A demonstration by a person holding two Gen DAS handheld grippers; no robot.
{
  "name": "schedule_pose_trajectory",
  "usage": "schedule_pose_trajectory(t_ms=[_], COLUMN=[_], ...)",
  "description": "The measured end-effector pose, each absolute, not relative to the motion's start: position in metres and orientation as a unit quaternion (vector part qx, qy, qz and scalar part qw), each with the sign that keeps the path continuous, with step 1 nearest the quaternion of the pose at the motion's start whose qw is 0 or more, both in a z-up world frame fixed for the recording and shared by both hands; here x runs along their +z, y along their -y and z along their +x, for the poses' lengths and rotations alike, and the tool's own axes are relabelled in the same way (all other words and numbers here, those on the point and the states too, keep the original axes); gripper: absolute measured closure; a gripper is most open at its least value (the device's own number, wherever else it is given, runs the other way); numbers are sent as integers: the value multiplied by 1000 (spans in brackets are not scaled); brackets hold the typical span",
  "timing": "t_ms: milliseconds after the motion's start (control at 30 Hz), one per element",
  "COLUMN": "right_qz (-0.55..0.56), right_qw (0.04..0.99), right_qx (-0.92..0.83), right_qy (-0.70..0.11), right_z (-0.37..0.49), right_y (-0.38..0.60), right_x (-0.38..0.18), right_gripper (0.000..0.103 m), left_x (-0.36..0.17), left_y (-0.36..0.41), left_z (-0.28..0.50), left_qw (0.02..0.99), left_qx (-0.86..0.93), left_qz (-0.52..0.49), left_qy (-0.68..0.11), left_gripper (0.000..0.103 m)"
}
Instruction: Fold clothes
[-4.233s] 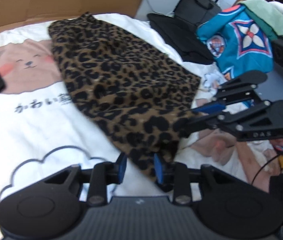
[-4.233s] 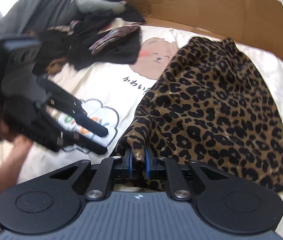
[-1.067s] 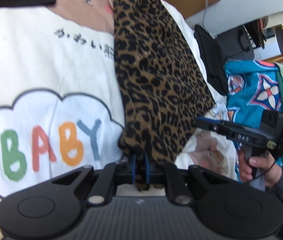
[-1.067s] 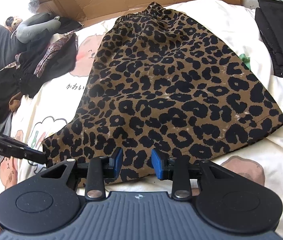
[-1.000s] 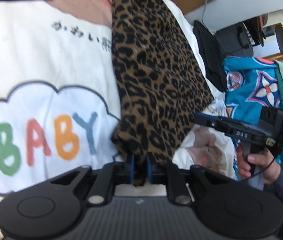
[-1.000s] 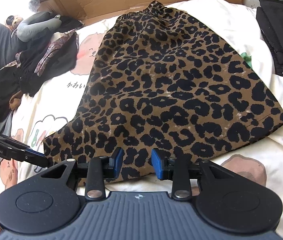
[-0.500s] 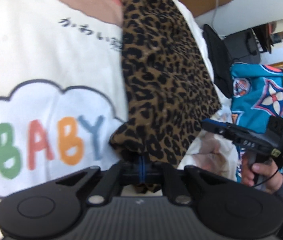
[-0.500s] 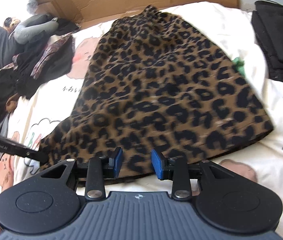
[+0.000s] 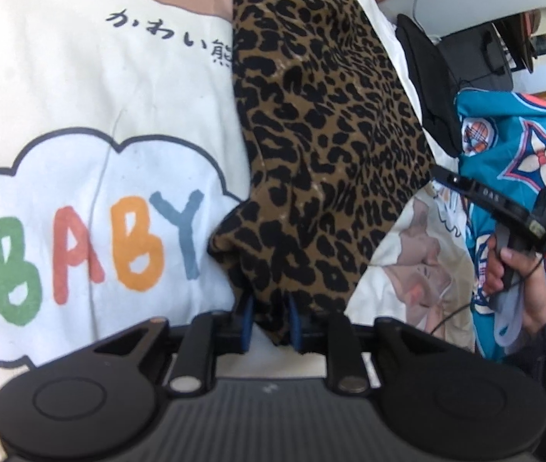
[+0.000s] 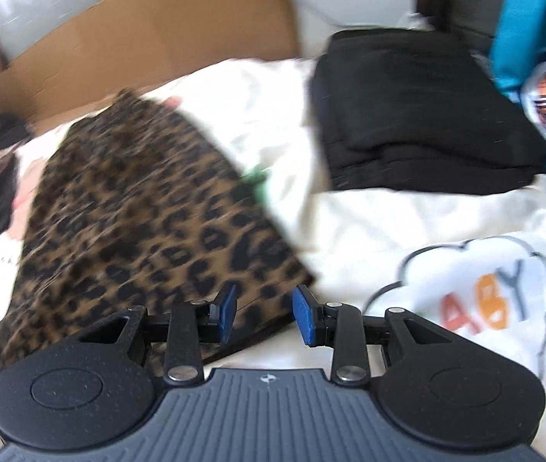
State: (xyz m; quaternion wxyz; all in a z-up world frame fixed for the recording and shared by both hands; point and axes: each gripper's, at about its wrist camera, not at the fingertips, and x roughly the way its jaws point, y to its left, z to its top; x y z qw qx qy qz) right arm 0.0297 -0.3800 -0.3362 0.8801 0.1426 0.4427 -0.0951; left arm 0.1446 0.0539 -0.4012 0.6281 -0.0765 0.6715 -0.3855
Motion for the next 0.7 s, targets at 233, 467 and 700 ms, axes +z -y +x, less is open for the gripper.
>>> schedule_pose_trajectory(t_ms=[233,467,700], right_qz=[131,90,61], right_qw=[874,881,886], right_qx=[-101,-66,-67], right_qy=[-458,-459,-454], right_z=[42,47,60], right_y=[395,377,376], right_x=[-349,-340,-342], right_gripper=[61,101,101], left_x=[-401,-403,-401], left_y=[-59,-52,-55], left_z=[146,142,142], left_qw=[626,622,617], left_qx=[-382,-390,-399], left_qz=[-74,-66,-48], left_qy=[-676,-676,-677], left_gripper=[77,77,77])
